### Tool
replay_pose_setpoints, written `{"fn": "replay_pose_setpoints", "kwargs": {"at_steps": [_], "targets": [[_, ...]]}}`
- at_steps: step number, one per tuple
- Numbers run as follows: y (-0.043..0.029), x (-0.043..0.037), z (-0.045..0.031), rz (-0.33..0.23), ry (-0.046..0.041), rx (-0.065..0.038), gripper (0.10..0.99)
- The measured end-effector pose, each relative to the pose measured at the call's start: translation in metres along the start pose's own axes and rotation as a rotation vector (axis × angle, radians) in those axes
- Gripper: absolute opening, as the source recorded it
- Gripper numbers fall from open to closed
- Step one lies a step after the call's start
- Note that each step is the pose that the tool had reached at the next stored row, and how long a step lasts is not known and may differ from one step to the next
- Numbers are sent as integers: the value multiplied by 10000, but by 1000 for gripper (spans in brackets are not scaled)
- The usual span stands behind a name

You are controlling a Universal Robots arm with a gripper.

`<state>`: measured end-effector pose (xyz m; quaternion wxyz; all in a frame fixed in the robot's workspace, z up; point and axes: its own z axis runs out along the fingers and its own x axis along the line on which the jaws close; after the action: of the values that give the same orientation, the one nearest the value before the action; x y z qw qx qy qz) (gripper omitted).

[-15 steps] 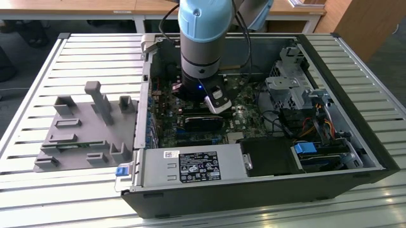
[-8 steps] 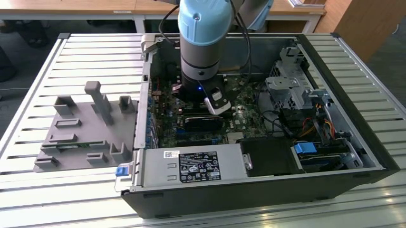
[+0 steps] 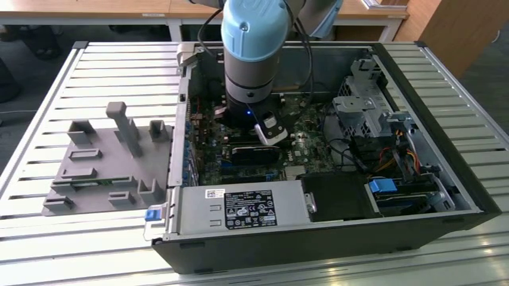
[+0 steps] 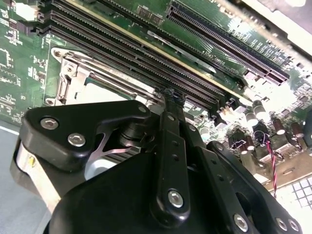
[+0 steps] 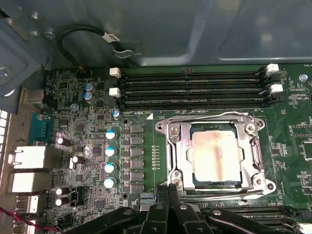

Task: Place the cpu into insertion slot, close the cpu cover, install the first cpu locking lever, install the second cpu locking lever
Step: 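Install the second cpu locking lever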

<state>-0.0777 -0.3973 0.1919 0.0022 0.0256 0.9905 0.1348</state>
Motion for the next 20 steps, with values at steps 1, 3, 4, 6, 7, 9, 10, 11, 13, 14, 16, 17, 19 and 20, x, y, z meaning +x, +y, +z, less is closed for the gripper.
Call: {"fn": "replay_pose_setpoints", "kwargs": {"at_steps": [1,3,4,6,7,9,10,11,13,14,16,17,19,20], "targets": [[-1,3,6,0,-1,-8,106],[-5,10,17,-1,1,-20,106],[-7,12,24,-1,3,-29,106],[-9,15,31,-1,3,-42,106],[-9,15,31,-1,3,-41,106],[-8,16,30,-1,2,-43,106],[-7,16,24,-1,1,-43,106],[-5,16,14,-1,2,-42,106],[2,17,-5,-1,1,-48,106],[4,17,-16,-1,2,-47,106],[10,18,-38,-1,3,-46,106],[14,18,-51,-1,2,-45,106],[21,18,-78,0,2,-46,106],[24,18,-90,0,2,-46,106]]}}
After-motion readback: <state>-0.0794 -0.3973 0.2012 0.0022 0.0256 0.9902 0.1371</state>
